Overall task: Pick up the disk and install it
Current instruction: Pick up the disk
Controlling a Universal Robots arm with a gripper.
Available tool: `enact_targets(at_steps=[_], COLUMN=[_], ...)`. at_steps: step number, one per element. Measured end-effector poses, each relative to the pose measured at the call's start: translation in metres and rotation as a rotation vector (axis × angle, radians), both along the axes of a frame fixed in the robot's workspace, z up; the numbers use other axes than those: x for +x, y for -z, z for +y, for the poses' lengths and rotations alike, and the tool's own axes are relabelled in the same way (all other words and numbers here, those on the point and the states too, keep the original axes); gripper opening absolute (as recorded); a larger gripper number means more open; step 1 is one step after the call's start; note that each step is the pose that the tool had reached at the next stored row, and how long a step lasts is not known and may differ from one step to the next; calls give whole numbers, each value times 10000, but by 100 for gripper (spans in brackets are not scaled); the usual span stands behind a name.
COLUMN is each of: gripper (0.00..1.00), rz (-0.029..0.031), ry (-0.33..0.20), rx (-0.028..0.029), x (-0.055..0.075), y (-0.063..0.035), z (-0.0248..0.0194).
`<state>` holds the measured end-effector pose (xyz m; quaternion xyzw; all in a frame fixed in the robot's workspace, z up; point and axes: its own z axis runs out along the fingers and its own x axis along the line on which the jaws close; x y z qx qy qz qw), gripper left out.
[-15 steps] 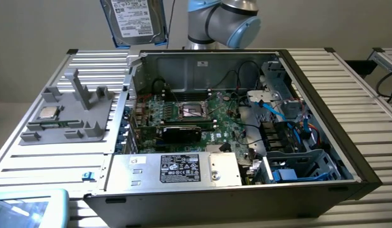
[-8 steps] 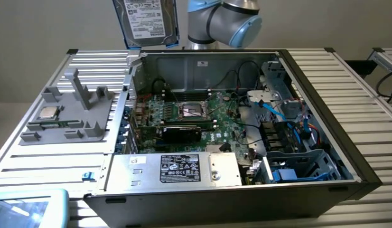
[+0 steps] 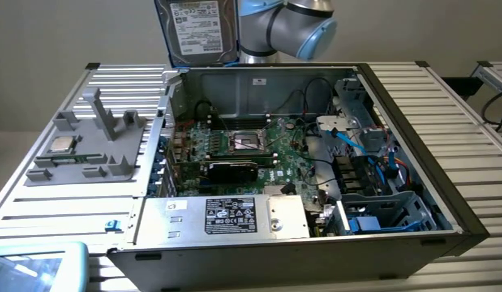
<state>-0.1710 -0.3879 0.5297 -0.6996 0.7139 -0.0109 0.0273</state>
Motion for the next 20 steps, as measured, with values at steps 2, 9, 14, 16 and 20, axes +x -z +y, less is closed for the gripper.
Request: enact_targets(at_steps=[2, 9, 14, 16, 20], gripper=[37, 37, 37, 37, 37], rz=[56, 421, 542, 579, 675], ry=[1, 2, 0, 2, 2], rx=[1, 1, 2, 1, 1], x=[38, 165, 316, 383, 501], y=[0, -3, -3, -4, -3], z=[-72, -276, -353, -382, -442])
